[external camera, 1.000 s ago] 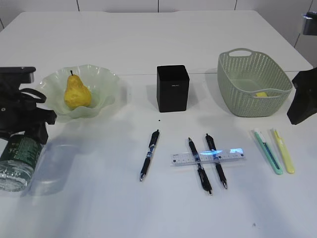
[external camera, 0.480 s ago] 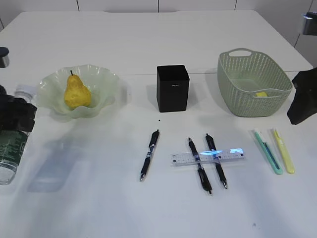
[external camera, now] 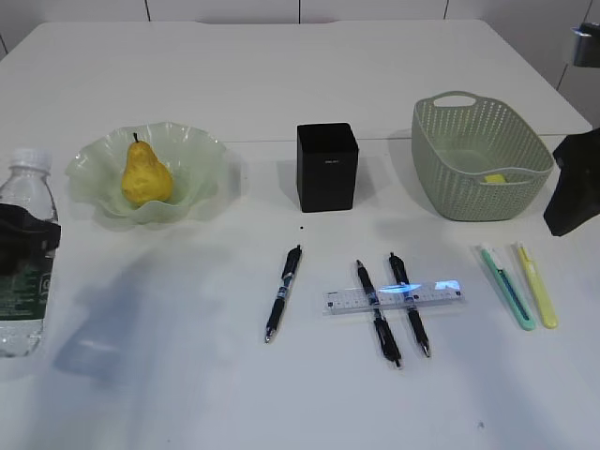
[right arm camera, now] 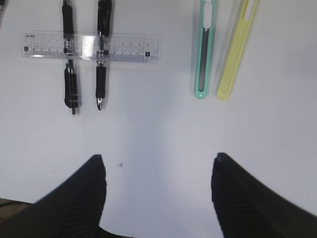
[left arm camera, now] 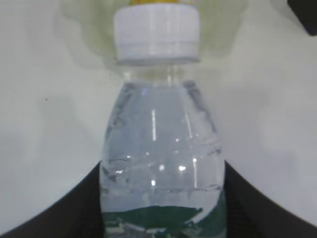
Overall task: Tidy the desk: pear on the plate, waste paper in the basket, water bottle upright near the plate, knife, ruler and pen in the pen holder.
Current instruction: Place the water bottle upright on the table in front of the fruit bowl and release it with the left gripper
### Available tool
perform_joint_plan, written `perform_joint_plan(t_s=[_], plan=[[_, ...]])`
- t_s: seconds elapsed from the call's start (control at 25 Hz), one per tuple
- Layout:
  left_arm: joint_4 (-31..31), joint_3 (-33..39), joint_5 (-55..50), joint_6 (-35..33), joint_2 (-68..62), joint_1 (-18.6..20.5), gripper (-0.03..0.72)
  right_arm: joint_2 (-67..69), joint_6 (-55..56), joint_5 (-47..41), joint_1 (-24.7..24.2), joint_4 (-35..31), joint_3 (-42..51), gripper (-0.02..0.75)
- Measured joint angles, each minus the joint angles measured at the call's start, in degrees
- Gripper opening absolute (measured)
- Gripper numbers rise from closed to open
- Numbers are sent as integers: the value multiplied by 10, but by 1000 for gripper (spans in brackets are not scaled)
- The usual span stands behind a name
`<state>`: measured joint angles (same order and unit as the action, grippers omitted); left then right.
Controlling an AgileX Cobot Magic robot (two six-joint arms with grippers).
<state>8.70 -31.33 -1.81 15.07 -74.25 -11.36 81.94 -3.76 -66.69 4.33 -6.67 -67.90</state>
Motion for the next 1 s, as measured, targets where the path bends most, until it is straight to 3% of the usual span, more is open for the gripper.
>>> perform_joint_plan(t_s=[0.36, 1.0], plan=[[5, 109, 236, 0, 17, 0, 389, 0, 0, -16, 0, 0, 0, 496], [12, 114, 431, -4, 16, 0, 388, 0, 0, -13, 0, 0, 0, 496]])
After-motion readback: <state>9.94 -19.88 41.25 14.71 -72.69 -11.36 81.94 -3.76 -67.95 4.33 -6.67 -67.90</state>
